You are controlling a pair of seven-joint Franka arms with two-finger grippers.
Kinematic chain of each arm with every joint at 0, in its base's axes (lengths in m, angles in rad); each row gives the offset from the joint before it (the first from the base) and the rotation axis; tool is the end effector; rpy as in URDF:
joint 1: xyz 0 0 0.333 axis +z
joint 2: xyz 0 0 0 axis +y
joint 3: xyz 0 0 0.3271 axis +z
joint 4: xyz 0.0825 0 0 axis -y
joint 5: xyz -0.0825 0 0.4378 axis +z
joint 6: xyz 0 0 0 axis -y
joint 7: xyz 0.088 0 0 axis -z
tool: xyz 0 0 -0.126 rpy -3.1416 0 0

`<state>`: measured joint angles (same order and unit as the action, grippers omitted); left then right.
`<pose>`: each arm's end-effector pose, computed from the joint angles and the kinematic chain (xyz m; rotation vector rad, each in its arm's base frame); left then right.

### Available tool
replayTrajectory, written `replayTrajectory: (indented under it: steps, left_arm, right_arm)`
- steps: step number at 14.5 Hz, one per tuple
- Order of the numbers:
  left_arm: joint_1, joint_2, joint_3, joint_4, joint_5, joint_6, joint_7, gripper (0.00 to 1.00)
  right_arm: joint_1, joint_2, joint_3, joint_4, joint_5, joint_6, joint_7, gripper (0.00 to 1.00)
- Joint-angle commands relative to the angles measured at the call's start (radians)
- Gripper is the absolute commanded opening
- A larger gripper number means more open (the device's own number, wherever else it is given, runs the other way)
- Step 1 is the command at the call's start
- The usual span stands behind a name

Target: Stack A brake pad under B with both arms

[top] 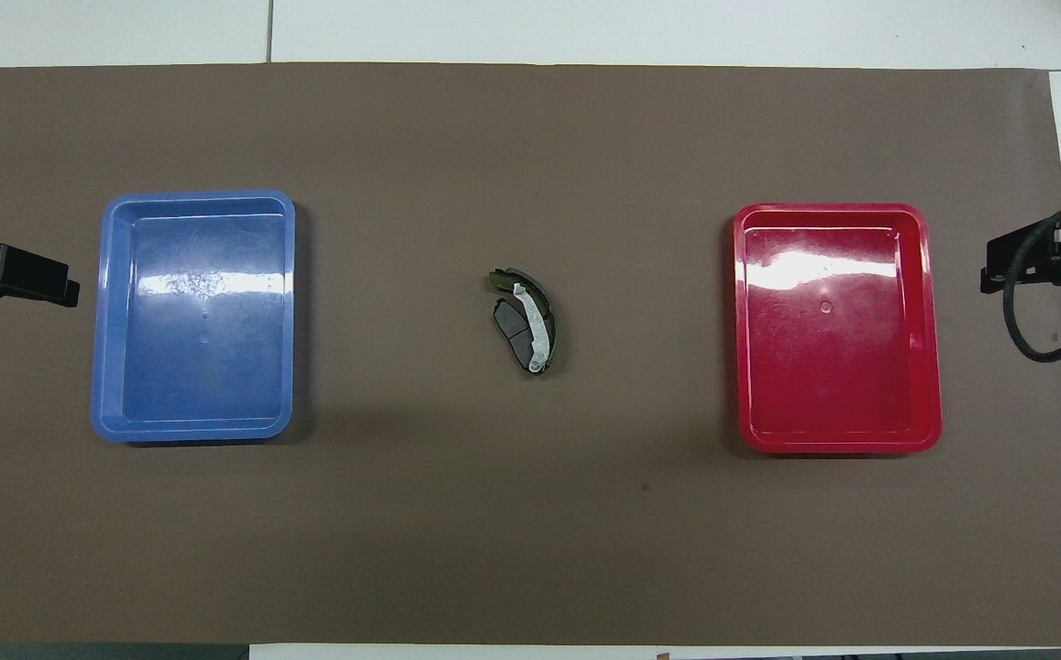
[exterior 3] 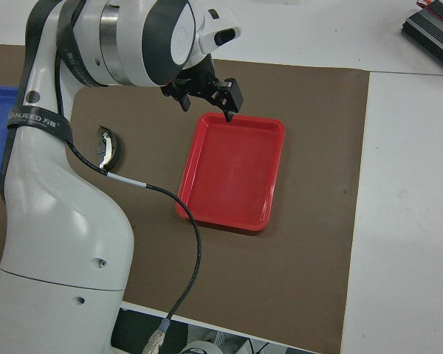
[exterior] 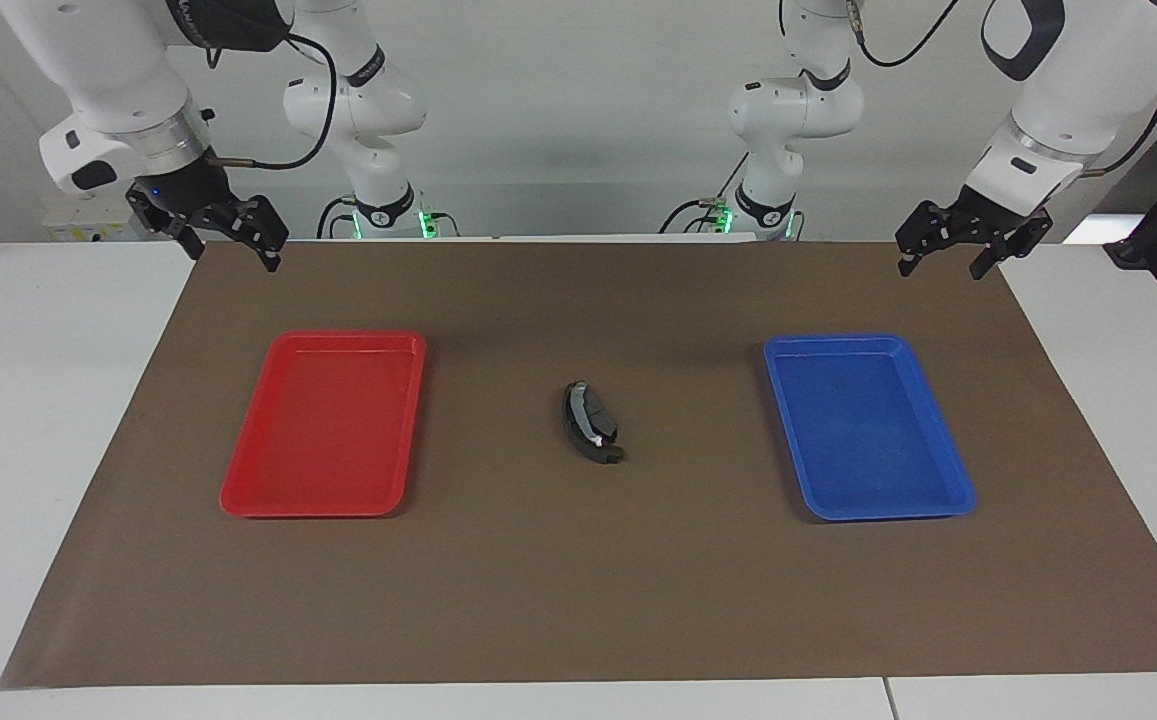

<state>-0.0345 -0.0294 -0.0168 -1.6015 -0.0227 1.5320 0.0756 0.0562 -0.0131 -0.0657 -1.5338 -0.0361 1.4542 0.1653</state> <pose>0.5927 -0.0335 0.6149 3.1120 -0.1984 -0.0621 0.5907 -0.0108 0.6340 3.0876 -0.2752 -0.0986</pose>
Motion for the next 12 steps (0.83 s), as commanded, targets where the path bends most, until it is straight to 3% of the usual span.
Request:
replayTrajectory:
  steps: [1,12]
  left_arm:
    - [0.002,-0.020,0.001,-0.020,0.012,0.000,-0.008,0.98]
    - [0.001,-0.020,0.001,-0.020,0.012,0.002,-0.010,0.98]
  right_arm:
    - [-0.002,0.010,0.000,0.035,0.019,-0.023,-0.035,1.00]
    - [-0.004,0.002,-0.002,0.017,0.007,0.015,-0.104,1.00]
